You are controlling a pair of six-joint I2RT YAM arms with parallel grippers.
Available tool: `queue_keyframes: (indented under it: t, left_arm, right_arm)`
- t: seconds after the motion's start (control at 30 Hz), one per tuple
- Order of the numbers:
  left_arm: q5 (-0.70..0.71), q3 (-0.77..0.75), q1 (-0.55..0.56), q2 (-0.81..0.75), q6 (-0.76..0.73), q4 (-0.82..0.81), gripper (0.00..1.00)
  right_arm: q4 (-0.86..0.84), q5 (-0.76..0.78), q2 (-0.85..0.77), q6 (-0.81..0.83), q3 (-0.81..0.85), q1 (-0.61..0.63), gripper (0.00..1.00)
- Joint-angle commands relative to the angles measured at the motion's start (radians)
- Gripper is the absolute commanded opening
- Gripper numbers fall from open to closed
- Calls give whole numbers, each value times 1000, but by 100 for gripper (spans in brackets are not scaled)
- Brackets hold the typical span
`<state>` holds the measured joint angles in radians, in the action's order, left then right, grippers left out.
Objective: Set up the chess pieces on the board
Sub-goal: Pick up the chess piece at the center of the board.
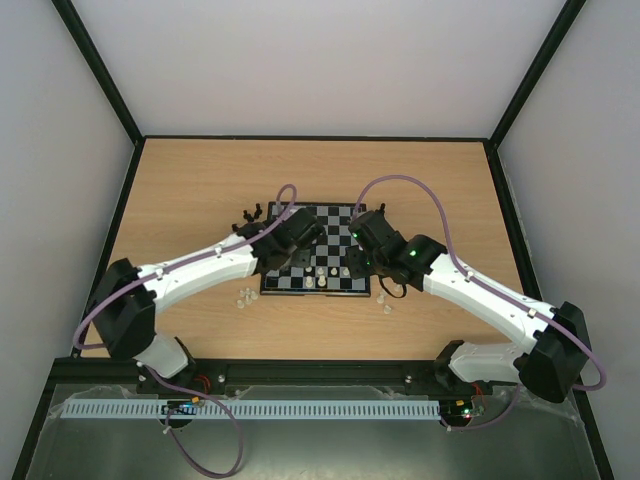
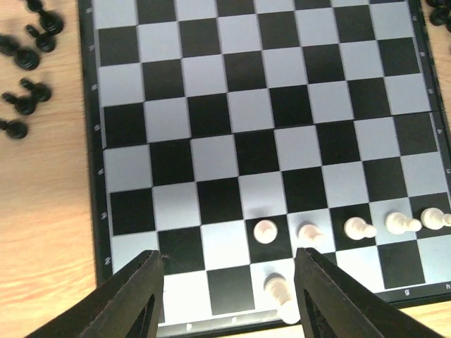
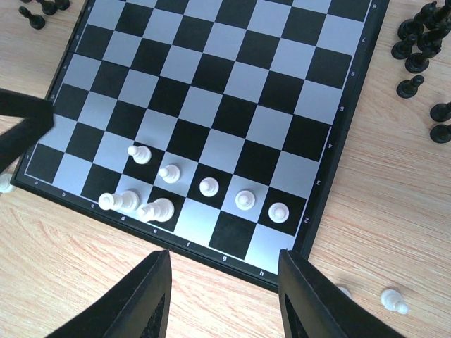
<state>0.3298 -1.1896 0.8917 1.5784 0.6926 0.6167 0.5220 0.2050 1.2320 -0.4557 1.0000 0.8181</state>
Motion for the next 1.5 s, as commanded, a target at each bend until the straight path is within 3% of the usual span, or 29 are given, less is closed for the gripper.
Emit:
queue_keyframes:
  t: [0.0, 0.13, 0.2, 0.37, 0.77, 0.87, 1.0, 1.13, 1.47]
  left_arm:
    - [61, 79, -2, -69, 58, 66, 57]
    - [77, 176, -34, -151, 95, 60, 79]
    - [74, 225, -50, -196, 105, 44, 98]
    - [52, 312, -91, -302, 117, -4, 100]
    - [-61, 470, -235, -436, 119, -59, 99]
    - [-66, 490, -245, -454, 125, -50, 90]
    - [-83, 519, -249, -467, 140, -38, 65]
    - [-109, 538, -244, -456, 167, -40, 46]
    - [-115, 570, -236, -432, 214, -13, 40]
  right_arm:
    - [27, -8, 9, 6, -9, -2, 43]
    - [24, -12, 9, 6, -10, -3, 47]
    - [23, -14, 11, 6, -11, -3, 53]
    - [22, -21, 21, 9, -5, -3, 60]
    - [11, -40, 40, 14, -1, -3, 58]
    - [12, -45, 50, 19, 9, -1, 58]
    - [8, -51, 49, 20, 10, -2, 58]
    - [0, -63, 45, 18, -1, 1, 58]
    - [-4, -78, 34, 17, -9, 14, 57]
